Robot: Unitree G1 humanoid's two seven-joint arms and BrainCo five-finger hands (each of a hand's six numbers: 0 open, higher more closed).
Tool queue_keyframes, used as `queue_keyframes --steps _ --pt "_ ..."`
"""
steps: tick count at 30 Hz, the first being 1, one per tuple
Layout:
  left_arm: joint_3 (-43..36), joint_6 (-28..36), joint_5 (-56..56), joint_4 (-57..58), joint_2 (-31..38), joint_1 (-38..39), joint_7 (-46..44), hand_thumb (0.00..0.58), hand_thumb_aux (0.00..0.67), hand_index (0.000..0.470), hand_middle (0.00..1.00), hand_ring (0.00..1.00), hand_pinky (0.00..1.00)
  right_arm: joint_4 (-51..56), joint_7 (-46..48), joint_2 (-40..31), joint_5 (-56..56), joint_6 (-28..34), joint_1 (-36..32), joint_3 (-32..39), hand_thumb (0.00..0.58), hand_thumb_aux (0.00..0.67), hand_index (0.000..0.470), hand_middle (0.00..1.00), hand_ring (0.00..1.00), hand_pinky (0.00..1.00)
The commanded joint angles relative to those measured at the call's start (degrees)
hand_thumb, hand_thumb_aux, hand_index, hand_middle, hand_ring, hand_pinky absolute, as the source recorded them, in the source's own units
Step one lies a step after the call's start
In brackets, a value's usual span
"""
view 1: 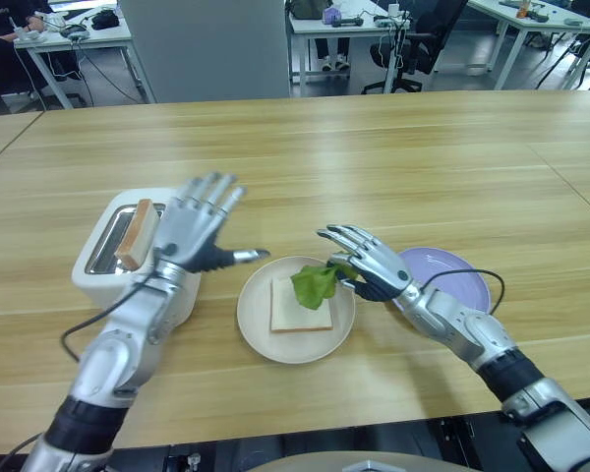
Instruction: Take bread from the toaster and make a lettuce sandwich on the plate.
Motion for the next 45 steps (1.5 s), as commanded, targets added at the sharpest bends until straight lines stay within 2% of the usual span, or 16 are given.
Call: queue_keyframes --steps 1,8,9,11,12,22,23,24,25,26,28,29,30,31,41,45 --pt "6.5 2.0 1.9 -3.9 0.5 2.9 -1.5 0.0 0.0 0.0 0.0 0.0 0.0 7.3 -0.5 2.7 -1.5 -0.3 -3.2 2.8 0.58 0.67 0.46 0.0 0.0 0.0" --pt "13.1 7.9 5.4 -0.7 0.9 6.0 -8.4 0.0 0.0 0.0 0.0 0.0 0.0 16.2 -1.1 5.2 -3.1 1.0 -5.7 6.2 0.58 0.67 0.46 0.0 0.0 0.0" --pt "13.4 9.0 5.9 0.9 1.1 6.4 -9.9 0.0 0.0 0.0 0.0 0.0 0.0 16.5 -1.2 4.9 -3.3 1.1 -5.6 6.4 0.23 0.15 0.103 0.0 0.0 0.0" --pt "13.0 11.3 6.6 4.4 1.2 7.6 -13.5 0.0 0.0 0.0 0.0 0.0 0.0 16.5 -1.1 4.0 -3.1 1.1 -5.1 6.7 0.255 0.168 0.115 0.0 0.0 0.0" --pt "12.5 12.3 6.6 5.7 0.9 8.0 -14.9 0.0 0.0 0.0 0.0 0.0 0.0 16.3 -0.9 3.4 -2.8 1.2 -4.6 6.7 0.0 0.0 0.0 0.0 0.0 0.0" --pt "3.9 13.3 2.2 18.5 -0.9 5.1 -19.5 0.0 0.0 0.0 0.0 0.0 0.0 2.2 5.2 -1.7 4.1 -0.5 5.4 3.5 0.0 0.0 0.0 0.0 0.0 0.0" --pt "3.4 12.3 -0.1 18.8 -1.6 4.3 -19.6 0.261 0.173 0.119 0.0 0.0 0.0 0.5 6.0 -2.2 4.6 -0.4 6.6 3.0 0.0 0.0 0.0 0.0 0.0 0.0" --pt "3.0 11.8 -0.9 19.0 -1.9 3.7 -19.0 0.261 0.173 0.119 0.0 0.0 0.0 -0.9 6.5 -2.7 4.9 -0.4 7.5 2.6 0.0 0.0 0.0 0.0 0.0 0.0" --pt "2.7 11.4 -1.3 19.1 -1.9 3.0 -18.1 0.553 0.525 0.361 0.0 0.0 0.0 -2.3 7.1 -3.3 5.2 -0.3 8.5 2.0 0.0 0.0 0.0 0.0 0.0 0.0" --pt "2.9 10.7 -2.5 18.8 -2.0 2.3 -17.3 0.58 0.67 0.46 0.0 0.0 0.0 -3.3 7.5 -3.8 5.4 -0.1 9.3 1.6 0.0 0.0 0.0 0.0 0.0 0.0" --pt "4.1 9.3 -4.1 17.3 -1.8 0.9 -14.4 0.58 0.67 0.46 0.07 0.07 0.07 -5.1 8.0 -4.7 6.0 0.2 10.7 0.3 0.0 0.0 0.0 0.0 0.0 0.0" --pt "4.9 8.6 -4.2 16.1 -1.4 0.2 -12.5 0.58 0.67 0.46 0.52 0.52 0.52 -5.8 8.1 -5.1 6.2 0.4 11.3 -0.3 0.0 0.0 0.0 0.0 0.0 0.0" --pt "5.6 8.1 -4.1 15.0 -0.8 -0.4 -11.0 0.58 0.67 0.46 0.52 0.52 0.52 -6.5 8.2 -5.4 6.4 0.5 11.9 -0.9 0.0 0.0 0.0 0.0 0.0 0.0" --pt "6.1 7.8 -4.1 14.3 -0.3 -0.7 -10.0 0.58 0.67 0.46 1.0 1.0 1.0 -6.9 8.4 -5.5 6.5 0.6 12.2 -1.2 0.0 0.0 0.0 0.0 0.0 0.0" --pt "14.9 1.1 -8.9 2.3 1.5 -6.5 0.7 0.58 0.67 0.46 1.0 1.0 1.0 -8.5 7.8 -5.0 4.9 0.0 13.4 -1.7 0.0 0.0 0.0 0.0 0.0 0.0" --pt "13.7 -3.8 -22.6 -0.5 -0.4 -9.7 -4.0 0.58 0.67 0.46 1.0 1.0 1.0 -12.1 3.0 -5.9 2.2 -1.8 13.6 -2.8 0.0 0.0 0.0 0.0 0.0 0.0"
